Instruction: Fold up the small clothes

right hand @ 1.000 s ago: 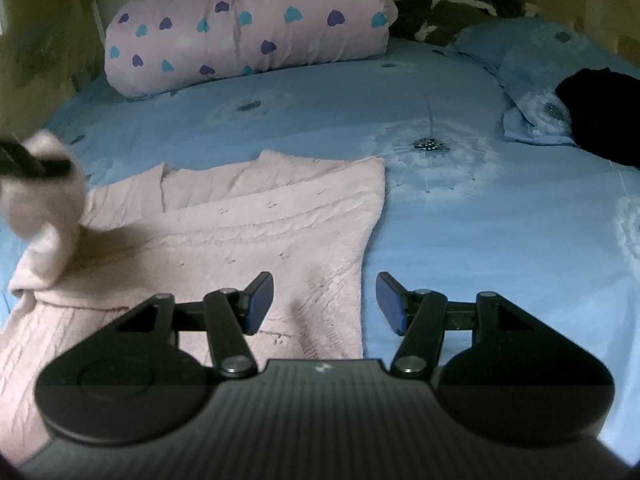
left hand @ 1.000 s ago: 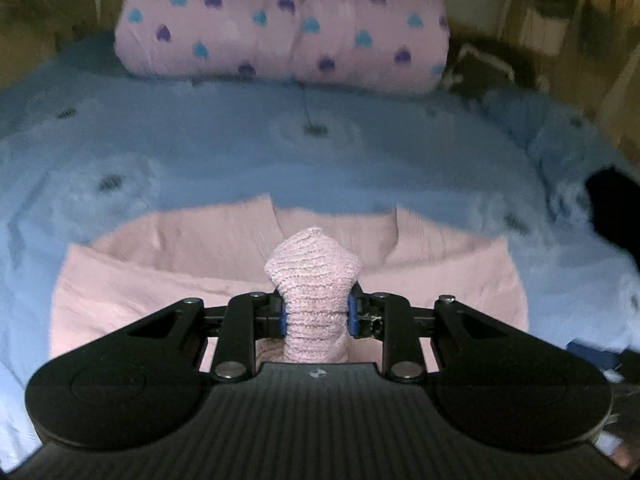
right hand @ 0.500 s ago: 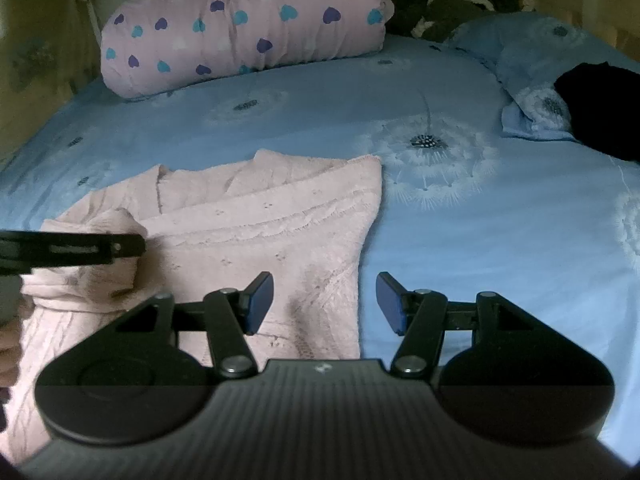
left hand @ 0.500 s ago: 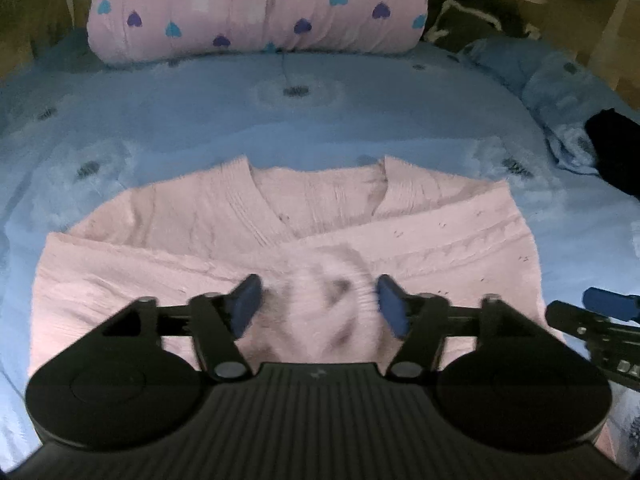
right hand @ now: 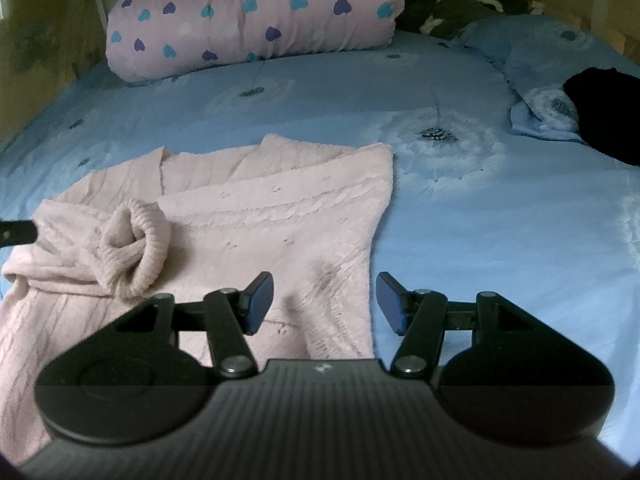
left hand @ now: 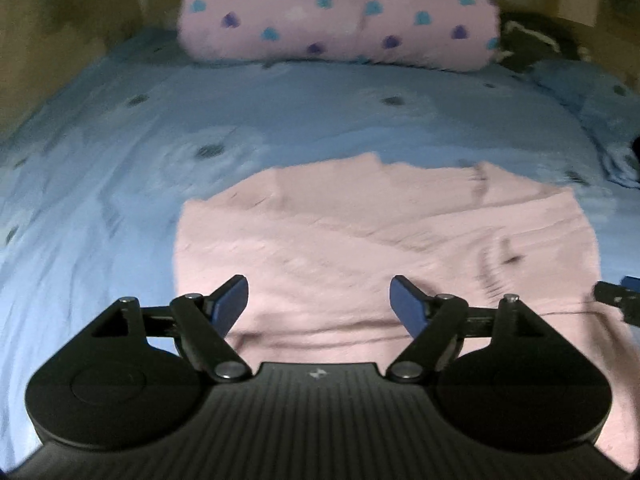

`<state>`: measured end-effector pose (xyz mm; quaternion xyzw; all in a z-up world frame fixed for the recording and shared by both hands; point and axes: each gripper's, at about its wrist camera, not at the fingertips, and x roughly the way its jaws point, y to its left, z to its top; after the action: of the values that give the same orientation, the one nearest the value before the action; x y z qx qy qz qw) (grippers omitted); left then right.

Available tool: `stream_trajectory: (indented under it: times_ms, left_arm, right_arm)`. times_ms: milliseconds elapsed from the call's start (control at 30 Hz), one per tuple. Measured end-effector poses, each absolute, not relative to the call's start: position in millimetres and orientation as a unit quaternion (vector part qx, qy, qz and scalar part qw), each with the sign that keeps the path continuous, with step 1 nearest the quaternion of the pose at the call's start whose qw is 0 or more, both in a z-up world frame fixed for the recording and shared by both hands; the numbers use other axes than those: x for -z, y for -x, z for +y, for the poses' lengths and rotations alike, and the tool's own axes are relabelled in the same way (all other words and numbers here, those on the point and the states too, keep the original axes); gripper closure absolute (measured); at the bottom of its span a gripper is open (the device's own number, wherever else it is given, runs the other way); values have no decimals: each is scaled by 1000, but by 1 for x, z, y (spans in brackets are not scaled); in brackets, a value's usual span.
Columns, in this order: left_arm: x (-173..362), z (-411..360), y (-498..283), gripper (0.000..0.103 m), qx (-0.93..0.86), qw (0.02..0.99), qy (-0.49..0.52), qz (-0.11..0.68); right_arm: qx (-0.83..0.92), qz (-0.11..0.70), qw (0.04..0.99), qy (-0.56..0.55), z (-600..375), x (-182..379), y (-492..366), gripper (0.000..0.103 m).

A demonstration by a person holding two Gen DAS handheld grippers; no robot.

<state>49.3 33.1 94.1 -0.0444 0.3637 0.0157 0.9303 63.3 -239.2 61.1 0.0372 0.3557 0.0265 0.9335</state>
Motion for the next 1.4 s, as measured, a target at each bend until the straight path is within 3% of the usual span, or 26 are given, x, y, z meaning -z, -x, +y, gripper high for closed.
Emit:
stream_trajectory:
  times_ms: [267,400,667,800,1100,1200,1333,1400]
  left_arm:
    - [-55,57,-47,21,-16,925,55,377]
    - [-45,54,-48,21,-8,930,37,364]
    - [-37,51,-56,21,5,934,29,357]
    - [-37,53,-56,21,8,933,38,357]
    - [-37,54,-54,21,7,933,35,357]
    - [-35,54,-54,21,5,933,30,358]
    - [-34,53,-54,21,1,933,25,359]
    - [-33,54,-54,21,-1,933,23,359]
  right_arm:
    - [-78,342,934,-69,-205,-70,-52,44]
    - [-132,344,927,-73,-171,-76,-51,56]
    - [-154,348,923,-53,-119,-72,-80,57]
    - [-162,361,917,-52,-107,-59,-99,72]
    - [-105,372,919,-78,-125,-52,-105,76]
    - [-99,378,905,-167,-154,-44,-105,86]
    - [-157,360,844,-366,-200,-34,-106,87]
    - [-160,335,844,-387,-214,-39,-101,87]
